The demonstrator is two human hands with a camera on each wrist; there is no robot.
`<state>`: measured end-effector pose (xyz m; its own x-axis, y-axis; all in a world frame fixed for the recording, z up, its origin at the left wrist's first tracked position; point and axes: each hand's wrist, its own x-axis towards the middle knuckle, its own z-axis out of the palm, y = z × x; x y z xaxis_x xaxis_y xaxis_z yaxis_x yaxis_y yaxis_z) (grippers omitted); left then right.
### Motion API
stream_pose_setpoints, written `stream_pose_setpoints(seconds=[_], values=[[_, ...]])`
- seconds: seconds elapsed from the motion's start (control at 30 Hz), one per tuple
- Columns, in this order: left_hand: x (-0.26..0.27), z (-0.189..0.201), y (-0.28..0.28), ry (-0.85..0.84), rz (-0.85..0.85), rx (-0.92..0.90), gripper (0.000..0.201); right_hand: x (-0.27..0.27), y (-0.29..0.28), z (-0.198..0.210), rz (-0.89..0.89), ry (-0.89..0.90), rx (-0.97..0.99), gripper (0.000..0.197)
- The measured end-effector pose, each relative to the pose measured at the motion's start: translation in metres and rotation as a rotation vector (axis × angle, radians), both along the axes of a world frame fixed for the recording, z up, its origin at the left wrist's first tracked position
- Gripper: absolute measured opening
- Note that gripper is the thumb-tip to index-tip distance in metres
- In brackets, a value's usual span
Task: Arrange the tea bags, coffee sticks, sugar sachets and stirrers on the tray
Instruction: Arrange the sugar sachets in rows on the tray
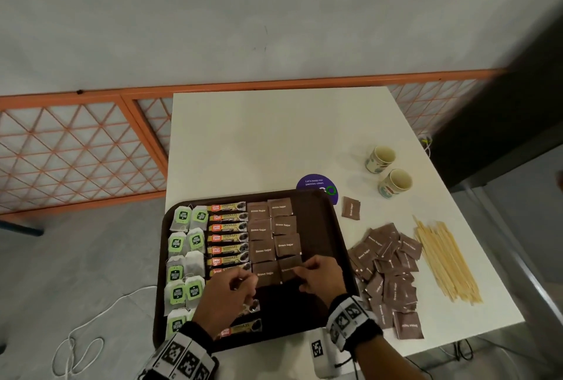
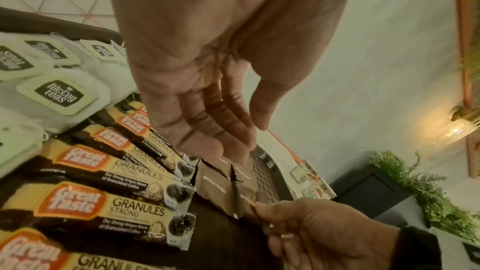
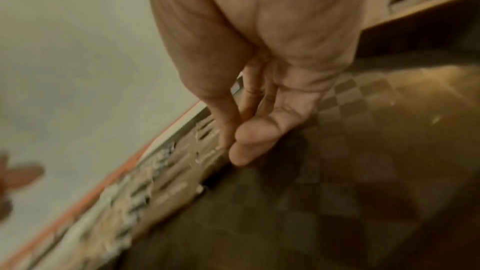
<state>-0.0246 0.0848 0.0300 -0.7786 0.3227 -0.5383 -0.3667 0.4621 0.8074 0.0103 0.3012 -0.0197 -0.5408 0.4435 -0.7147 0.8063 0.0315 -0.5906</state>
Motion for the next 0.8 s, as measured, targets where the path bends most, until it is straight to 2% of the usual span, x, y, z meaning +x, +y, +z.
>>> stream_pose_setpoints(seconds=[0.1, 0.2, 0.33, 0.4, 0.5, 0.57, 0.63, 0.7, 0.73, 0.8], values=[[-0.002, 0.001, 0.005, 0.007, -0.025, -0.007, 0.021, 0.004, 0.004, 0.001, 0.16, -0.041, 0.264, 0.029], [-0.003, 0.006, 0.019, 0.02, -0.082, -0.034, 0.021, 0.016, 0.022, 0.011, 0.2, 0.026, 0.346, 0.031], [-0.003, 0.014, 0.05, 0.07, -0.186, -0.063, 0.019, 0.047, 0.078, 0.034, 0.051, 0.062, 0.439, 0.023], [-0.002, 0.018, 0.07, 0.119, -0.264, -0.083, 0.019, 0.067, 0.113, 0.034, 0.019, 0.012, 0.547, 0.015], [0.002, 0.021, 0.107, 0.224, -0.427, -0.101, 0.017, 0.096, 0.148, 0.025, 0.275, -0.118, 0.616, 0.062], [0.004, 0.022, 0.138, 0.276, -0.606, -0.138, 0.013, 0.105, 0.154, 0.022, 0.33, -0.13, 0.6, 0.069], [0.003, 0.018, 0.173, 0.312, -0.719, -0.155, 0.012, 0.111, 0.156, 0.013, 0.334, -0.075, 0.591, 0.056], [0.001, 0.011, 0.208, 0.333, -0.748, -0.172, 0.013, 0.111, 0.161, 0.011, 0.307, -0.061, 0.566, 0.018], [0.0, 0.009, 0.225, 0.342, -0.756, -0.196, 0.015, 0.11, 0.165, 0.012, 0.301, -0.063, 0.545, 0.008], [-0.004, 0.003, 0.256, 0.388, -0.798, -0.266, 0.023, 0.108, 0.172, 0.011, 0.268, -0.033, 0.51, 0.011]])
